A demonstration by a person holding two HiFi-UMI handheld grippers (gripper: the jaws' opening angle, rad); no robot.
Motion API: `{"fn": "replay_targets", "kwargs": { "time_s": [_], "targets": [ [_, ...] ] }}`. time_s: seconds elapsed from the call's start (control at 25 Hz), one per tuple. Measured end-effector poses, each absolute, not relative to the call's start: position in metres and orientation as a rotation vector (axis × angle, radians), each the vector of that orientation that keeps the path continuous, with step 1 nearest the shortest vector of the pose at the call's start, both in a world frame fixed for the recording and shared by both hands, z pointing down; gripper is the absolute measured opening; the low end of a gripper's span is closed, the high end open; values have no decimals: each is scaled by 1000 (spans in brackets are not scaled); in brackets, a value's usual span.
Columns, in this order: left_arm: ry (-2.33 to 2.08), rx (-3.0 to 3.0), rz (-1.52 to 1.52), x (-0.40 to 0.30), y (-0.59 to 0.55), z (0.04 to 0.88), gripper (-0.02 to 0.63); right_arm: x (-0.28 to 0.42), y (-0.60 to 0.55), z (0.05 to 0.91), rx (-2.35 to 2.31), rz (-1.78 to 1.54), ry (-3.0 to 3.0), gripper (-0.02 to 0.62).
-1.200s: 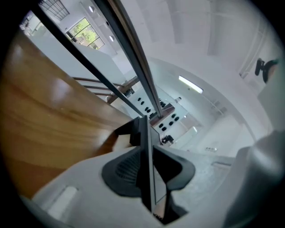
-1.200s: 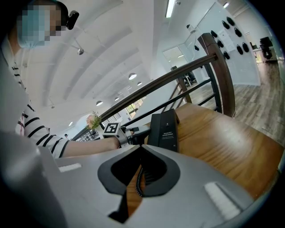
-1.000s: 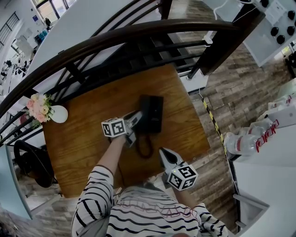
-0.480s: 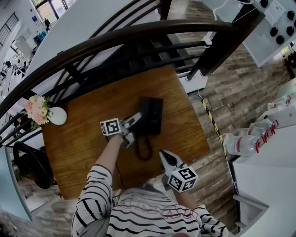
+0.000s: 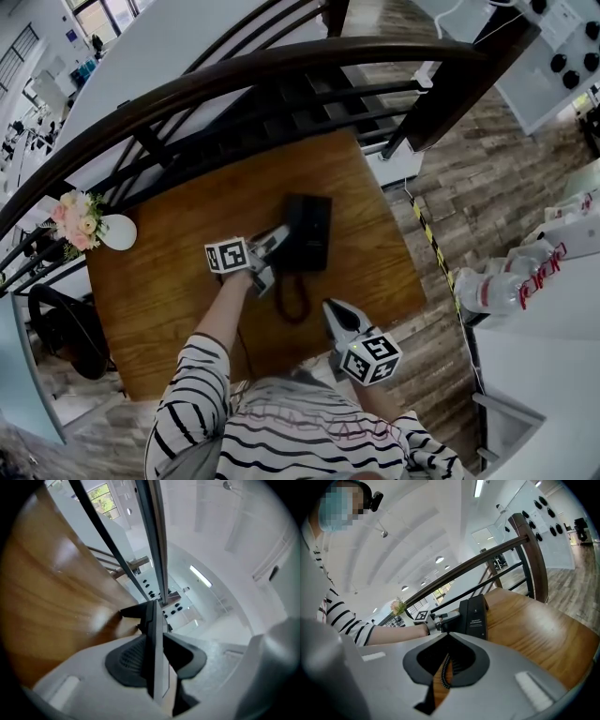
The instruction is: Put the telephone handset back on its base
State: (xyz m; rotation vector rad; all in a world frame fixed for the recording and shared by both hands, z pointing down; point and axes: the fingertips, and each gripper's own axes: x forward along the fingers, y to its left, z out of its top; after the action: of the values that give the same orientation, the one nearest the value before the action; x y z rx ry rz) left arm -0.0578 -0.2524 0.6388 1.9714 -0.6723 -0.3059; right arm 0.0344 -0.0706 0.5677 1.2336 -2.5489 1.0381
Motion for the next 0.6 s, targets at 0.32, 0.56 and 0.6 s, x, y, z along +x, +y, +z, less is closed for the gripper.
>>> {"fn": "replay_targets", "kwargs": {
  "time_s": [0.32, 0.56, 0.6],
  "targets": [
    [-753, 2001, -229, -64, -237, 635, 198, 36, -67, 556, 1226, 1015, -2579, 0],
    [-820, 2072, -189, -70, -212, 616, 201, 36, -56, 543, 1221, 983, -2610, 0],
    [-833, 2091, -178, -71, -205, 609, 201, 36, -53, 541, 1221, 975, -2616, 0]
  ]
}}
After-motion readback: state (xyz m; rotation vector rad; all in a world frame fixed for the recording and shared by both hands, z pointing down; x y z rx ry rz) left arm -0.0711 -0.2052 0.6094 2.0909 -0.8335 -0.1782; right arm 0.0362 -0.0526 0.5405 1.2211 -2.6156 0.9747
